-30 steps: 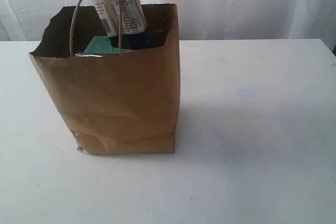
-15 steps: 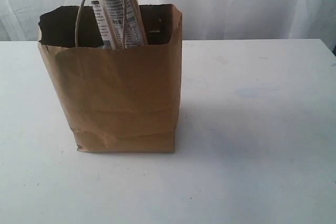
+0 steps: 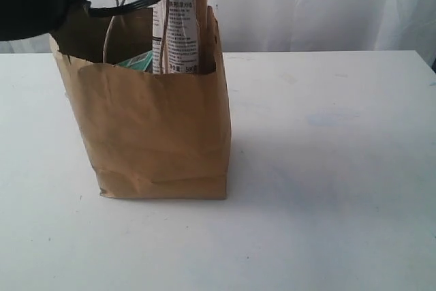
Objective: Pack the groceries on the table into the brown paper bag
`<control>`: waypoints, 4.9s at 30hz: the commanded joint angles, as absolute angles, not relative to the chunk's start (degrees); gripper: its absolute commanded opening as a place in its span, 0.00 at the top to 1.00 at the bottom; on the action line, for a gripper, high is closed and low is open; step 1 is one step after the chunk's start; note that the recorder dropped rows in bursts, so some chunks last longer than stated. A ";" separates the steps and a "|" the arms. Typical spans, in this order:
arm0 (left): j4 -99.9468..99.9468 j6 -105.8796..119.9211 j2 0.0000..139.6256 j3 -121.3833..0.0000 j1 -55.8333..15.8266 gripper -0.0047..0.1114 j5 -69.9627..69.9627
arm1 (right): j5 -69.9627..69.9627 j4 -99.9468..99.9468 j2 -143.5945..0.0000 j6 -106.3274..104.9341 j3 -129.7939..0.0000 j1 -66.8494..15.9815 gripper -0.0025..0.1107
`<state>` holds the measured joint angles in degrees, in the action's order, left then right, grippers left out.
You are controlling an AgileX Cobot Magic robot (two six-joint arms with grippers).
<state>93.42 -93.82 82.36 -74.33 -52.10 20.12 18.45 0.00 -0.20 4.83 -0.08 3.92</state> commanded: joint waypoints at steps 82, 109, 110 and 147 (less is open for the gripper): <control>83.40 -43.96 67.31 -76.58 -36.24 0.96 57.06 | 17.99 0.00 0.00 4.80 0.00 4.03 0.98; 72.95 -81.99 26.41 -24.67 2.17 0.96 41.13 | 17.99 0.00 0.00 4.80 0.00 4.03 0.98; 71.79 -80.00 23.90 -24.68 2.17 0.96 41.13 | 17.99 0.00 0.00 4.80 0.00 4.03 0.98; -11.19 15.99 0.00 -6.32 1.96 0.96 -0.31 | 17.99 0.00 0.00 4.80 0.00 4.03 0.98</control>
